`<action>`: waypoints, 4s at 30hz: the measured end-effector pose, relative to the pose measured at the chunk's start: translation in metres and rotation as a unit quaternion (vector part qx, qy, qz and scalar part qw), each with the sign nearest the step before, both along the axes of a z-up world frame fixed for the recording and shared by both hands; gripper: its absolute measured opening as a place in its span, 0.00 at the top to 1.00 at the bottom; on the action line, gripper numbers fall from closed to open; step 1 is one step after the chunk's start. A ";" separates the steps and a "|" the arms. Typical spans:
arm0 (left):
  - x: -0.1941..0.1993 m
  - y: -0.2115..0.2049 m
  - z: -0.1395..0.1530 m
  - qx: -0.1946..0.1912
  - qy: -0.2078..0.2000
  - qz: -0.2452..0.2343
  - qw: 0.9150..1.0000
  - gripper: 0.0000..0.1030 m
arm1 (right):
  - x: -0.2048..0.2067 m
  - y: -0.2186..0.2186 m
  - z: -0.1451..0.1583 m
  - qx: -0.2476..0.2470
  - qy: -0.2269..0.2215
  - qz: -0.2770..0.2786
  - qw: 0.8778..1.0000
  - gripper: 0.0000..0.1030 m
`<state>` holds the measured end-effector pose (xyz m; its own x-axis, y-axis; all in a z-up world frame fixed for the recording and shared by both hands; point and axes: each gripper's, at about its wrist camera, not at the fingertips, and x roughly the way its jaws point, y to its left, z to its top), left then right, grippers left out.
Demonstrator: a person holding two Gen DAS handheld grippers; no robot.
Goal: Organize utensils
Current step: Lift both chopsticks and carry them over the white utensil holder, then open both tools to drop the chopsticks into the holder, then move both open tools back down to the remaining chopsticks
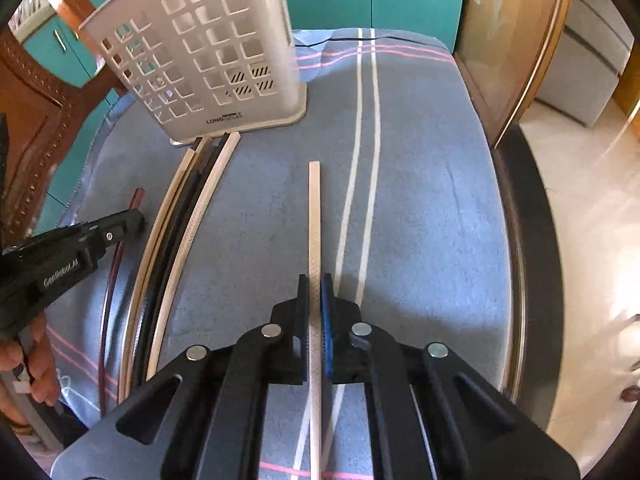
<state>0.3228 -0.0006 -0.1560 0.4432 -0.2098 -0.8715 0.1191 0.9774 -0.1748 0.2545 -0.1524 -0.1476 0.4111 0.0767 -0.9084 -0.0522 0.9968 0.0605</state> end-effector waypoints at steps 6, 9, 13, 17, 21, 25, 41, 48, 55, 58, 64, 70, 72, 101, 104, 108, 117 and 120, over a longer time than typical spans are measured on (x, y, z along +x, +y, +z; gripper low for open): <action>-0.005 0.001 -0.001 0.013 -0.004 0.001 1.000 0.92 | 0.037 0.020 0.008 -0.045 -0.005 0.013 0.999 0.77; -0.004 -0.006 -0.002 0.028 -0.010 -0.002 1.000 0.92 | 0.044 0.027 0.008 -0.055 -0.008 0.013 0.998 0.77; 0.000 -0.013 -0.002 0.040 -0.015 -0.011 0.999 0.92 | 0.053 0.030 0.008 -0.049 -0.006 0.024 0.999 0.78; 0.004 -0.010 -0.003 0.024 -0.018 -0.015 0.999 0.93 | 0.047 0.006 0.026 -0.032 -0.005 0.026 0.999 0.94; 0.001 -0.002 0.004 -0.004 -0.029 -0.014 0.999 0.93 | 0.046 -0.019 0.038 0.019 -0.014 0.020 1.000 0.94; -0.016 0.007 0.035 -0.052 -0.060 -0.022 0.997 0.93 | 0.026 -0.035 0.069 0.051 -0.055 0.027 0.997 0.94; -0.097 0.030 0.210 -0.085 -0.263 0.001 0.961 0.93 | -0.049 -0.058 0.221 0.126 -0.236 0.059 0.962 0.94; -0.063 0.042 0.296 -0.083 -0.358 0.052 0.929 0.93 | -0.017 -0.063 0.315 0.142 -0.375 0.023 0.916 0.94; -0.007 0.047 0.289 -0.059 -0.412 0.149 0.897 0.93 | 0.030 -0.057 0.310 0.121 -0.415 -0.004 0.902 0.94; 0.009 0.046 0.260 -0.061 -0.393 0.154 0.905 0.93 | 0.048 -0.055 0.274 0.108 -0.397 -0.011 0.912 0.94; 0.014 0.045 0.218 -0.062 -0.358 0.157 0.918 0.93 | 0.052 -0.065 0.229 0.112 -0.373 -0.013 0.921 0.93; -0.016 0.047 0.199 -0.065 -0.345 0.166 0.922 0.73 | 0.009 -0.091 0.224 0.137 -0.389 -0.037 0.910 0.47; -0.041 0.050 0.193 -0.076 -0.350 0.176 0.917 0.66 | -0.021 -0.108 0.219 0.141 -0.410 -0.054 0.899 0.42; -0.096 -0.066 -0.002 0.042 -0.054 0.031 0.997 0.68 | -0.029 -0.128 0.034 0.151 -0.160 -0.106 0.970 0.40; -0.099 -0.067 0.000 0.030 -0.050 0.029 0.998 0.69 | -0.028 -0.126 0.033 0.152 -0.158 -0.105 0.970 0.40; -0.093 -0.050 -0.001 -0.007 -0.037 0.055 0.998 0.84 | -0.028 -0.125 0.032 0.151 -0.157 -0.102 0.971 0.40; -0.075 0.002 -0.004 -0.021 -0.030 0.121 0.992 0.81 | -0.026 -0.119 0.029 0.149 -0.150 -0.092 0.973 0.40; -0.075 0.009 -0.004 -0.042 -0.026 0.120 0.991 0.81 | -0.025 -0.112 0.028 0.143 -0.147 -0.077 0.976 0.40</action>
<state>0.2483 0.0083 -0.1601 0.5337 -0.1638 -0.8297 -0.1046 0.9607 -0.2570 0.2291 -0.2642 -0.1195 0.6766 0.2264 -0.7007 0.0398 0.9389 0.3418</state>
